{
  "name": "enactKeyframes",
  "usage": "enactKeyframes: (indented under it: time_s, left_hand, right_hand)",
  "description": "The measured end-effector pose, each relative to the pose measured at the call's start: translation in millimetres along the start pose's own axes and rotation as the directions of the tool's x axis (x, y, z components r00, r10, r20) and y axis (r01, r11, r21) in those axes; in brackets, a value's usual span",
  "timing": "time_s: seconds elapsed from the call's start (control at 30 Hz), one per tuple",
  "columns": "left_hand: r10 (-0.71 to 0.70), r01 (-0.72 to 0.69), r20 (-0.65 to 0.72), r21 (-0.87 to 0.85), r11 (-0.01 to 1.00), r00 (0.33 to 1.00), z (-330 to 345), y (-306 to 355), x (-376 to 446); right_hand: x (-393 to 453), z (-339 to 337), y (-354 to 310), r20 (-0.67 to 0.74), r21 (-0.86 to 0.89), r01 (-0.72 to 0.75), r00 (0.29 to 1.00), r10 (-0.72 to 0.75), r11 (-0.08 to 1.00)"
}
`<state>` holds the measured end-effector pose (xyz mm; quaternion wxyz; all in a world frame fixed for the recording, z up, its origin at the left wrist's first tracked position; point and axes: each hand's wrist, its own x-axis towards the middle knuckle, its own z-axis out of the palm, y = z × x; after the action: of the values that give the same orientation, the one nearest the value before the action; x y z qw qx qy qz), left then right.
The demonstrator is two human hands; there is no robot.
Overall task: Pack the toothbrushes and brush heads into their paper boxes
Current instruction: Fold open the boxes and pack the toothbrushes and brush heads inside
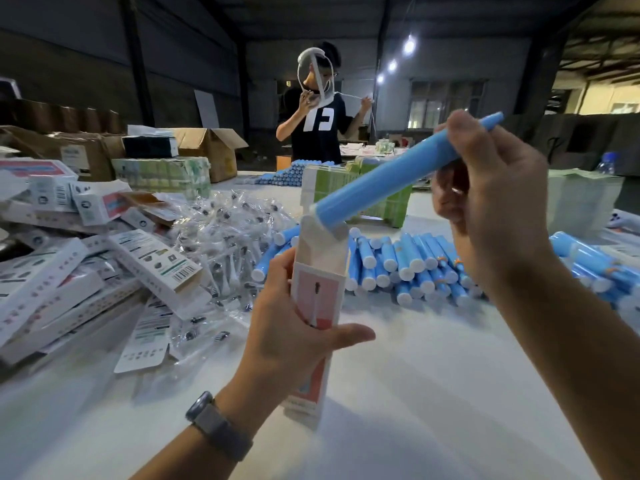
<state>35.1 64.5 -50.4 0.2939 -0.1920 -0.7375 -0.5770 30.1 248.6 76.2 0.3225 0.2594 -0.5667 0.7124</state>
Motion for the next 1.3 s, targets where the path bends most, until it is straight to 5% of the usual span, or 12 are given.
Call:
enactKeyframes:
  time_s: [0.3,0.47,0.63,0.8,0.9,0.97,1.07,1.17,1.3]
  left_hand:
    - [0.091,-0.090,0.018,-0.022,0.996,0.996,6.0,3.4,-5.8]
    - [0.188,-0.186,0.051,-0.047,0.981,0.981,9.0,7.9,-8.0]
    - [0.106,-0.112,-0.066,-0.098,0.989,0.992,4.3,2.5,-0.8]
    - [0.068,-0.076,-0.129,-0.053,0.996,0.989,-0.7,-5.0,6.1]
    - [0.050,-0.044,-0.201,0.035,0.998,0.978,-16.6,-14.9,15.3]
    - [0.023,-0.007,-0.252,0.066,0.998,0.967,-32.2,-19.9,22.2]
    - [0.027,-0.004,-0.294,0.076,0.997,0.956,-46.9,-25.8,27.2]
    - [0.039,-0.007,-0.286,0.114,0.993,0.957,-47.8,-27.0,28.1]
    - [0.045,-0.012,-0.275,0.122,0.992,0.960,-47.1,-26.7,28.2]
  right_hand:
    - [-8.3,10.4,-20.2,0.133,-0.436,0.284,0.959,-0.251,0.854]
    - [-18.6,16.7,-5.9,0.351,-0.595,0.310,0.930,-0.108,0.742]
    - [-33.0,20.7,28.3,0.519,-0.552,0.256,0.851,0.087,0.793]
    - [-39.0,21.5,56.3,0.456,-0.248,0.122,0.890,0.005,0.961]
    - [-41.1,15.6,81.8,0.338,-0.234,-0.036,0.934,0.116,0.972]
    - [-45.8,9.3,105.4,0.319,-0.484,-0.068,0.915,0.248,0.873]
    - [-56.7,4.8,133.3,0.464,-0.787,0.080,0.729,0.503,0.611]
    - [-60.6,17.4,148.9,0.494,-0.851,0.204,0.626,0.604,0.485]
    - [-56.9,49.4,161.0,0.480,-0.877,0.322,0.599,0.641,0.356]
